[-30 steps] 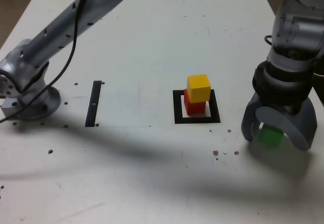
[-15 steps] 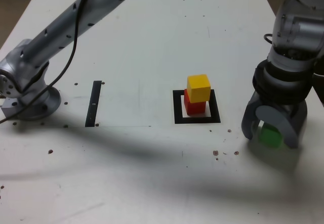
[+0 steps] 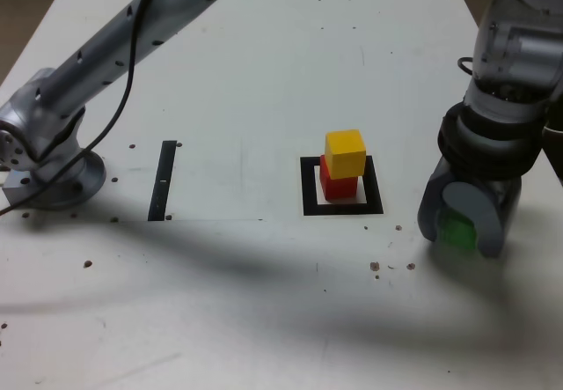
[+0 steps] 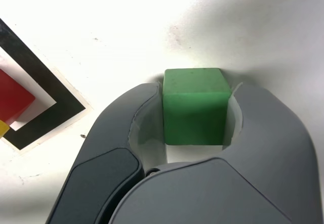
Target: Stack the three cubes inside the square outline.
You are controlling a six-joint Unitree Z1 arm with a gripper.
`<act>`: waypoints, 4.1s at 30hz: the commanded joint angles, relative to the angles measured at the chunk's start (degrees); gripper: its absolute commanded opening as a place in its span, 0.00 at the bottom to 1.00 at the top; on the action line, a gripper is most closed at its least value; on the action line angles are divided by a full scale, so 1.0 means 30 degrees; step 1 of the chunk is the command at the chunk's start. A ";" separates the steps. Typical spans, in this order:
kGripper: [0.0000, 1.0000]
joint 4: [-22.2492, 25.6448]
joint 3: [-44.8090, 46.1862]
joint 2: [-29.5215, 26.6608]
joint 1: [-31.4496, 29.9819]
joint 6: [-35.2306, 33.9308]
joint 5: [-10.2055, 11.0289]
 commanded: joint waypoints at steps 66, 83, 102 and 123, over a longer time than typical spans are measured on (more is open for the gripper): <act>0.30 0.1150 0.8508 -0.8319 0.2402 -0.8221 -0.1336; 1.00 0.0766 0.8935 -0.8070 0.2617 -0.7785 -0.1410; 1.00 0.0948 0.9965 -1.0169 0.2617 -0.7879 -0.0425; 1.00 0.1528 1.6534 -1.5022 0.2619 -0.9276 0.0114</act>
